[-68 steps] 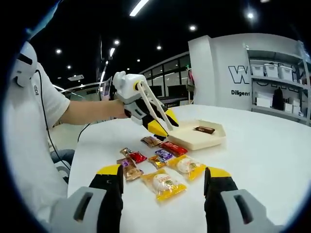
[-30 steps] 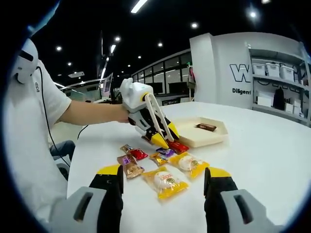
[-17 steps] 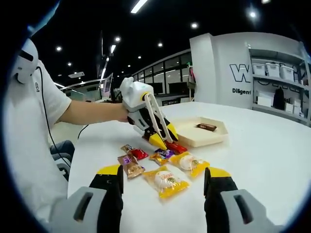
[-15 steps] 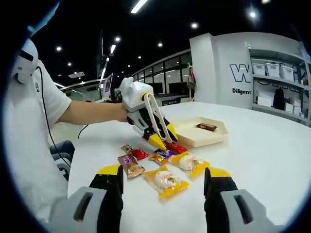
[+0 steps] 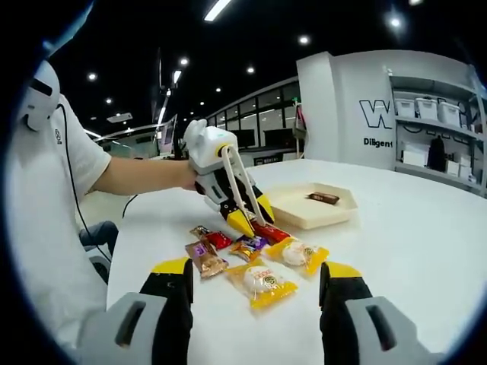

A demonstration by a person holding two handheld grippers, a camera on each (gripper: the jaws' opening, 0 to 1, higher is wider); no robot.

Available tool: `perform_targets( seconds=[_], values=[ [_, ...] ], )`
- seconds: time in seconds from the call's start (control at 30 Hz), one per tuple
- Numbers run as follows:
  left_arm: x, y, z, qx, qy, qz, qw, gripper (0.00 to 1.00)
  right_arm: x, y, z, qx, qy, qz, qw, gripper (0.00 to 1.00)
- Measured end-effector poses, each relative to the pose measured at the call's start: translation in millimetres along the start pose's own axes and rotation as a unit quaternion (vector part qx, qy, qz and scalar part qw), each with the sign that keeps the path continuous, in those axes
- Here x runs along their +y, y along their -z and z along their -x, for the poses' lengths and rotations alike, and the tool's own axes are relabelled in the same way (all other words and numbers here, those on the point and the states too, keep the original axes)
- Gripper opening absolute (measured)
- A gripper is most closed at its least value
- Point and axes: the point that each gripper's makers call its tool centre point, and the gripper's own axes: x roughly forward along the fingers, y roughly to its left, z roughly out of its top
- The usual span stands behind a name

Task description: Place the target food into the container with the food tongs after gripping and lifting it, then release it inside without dropping or visibly crushing the food.

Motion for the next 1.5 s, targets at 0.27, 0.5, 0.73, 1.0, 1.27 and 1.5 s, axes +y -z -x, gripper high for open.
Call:
perform_targets(
  seconds=[0.27,0.5,0.73,1.0,1.27,1.5],
  values=[
    [0.7,-2.5,1,-0.012,-0.002,0.001,0.9999,0.24,-1,0.0,1,-0.001,0.001,-0.001,1.0000,0.66],
    [13.5,-14.0,3,-0.030,-0.028,-0.017,0.9990,0.24,-1,1.3,1,0.001,0.001,-0.002,1.0000,0.66],
    [16.9,-9.6,-2,-0.021,-0.031,-0.028,0.9989,0.24,-1,2.6,0,0.001,0.000,-0.003,1.0000,0.66],
    [19.3,-9.1,-4,-0.022,-0.027,-0.027,0.9990,0.25,1,4.6,-1,0.003,-0.004,-0.005,1.0000,0.66],
    [16.8,-11.0,-7,-0.028,-0.013,-0.017,0.9994,0.25,0,5.7,0,0.004,-0.002,-0.005,1.0000,0.66],
    [16.5,-12.3,-10,-0.032,-0.002,-0.006,0.9995,0.25,0,6.6,0,0.005,-0.002,-0.006,1.0000,0.66]
  ],
)
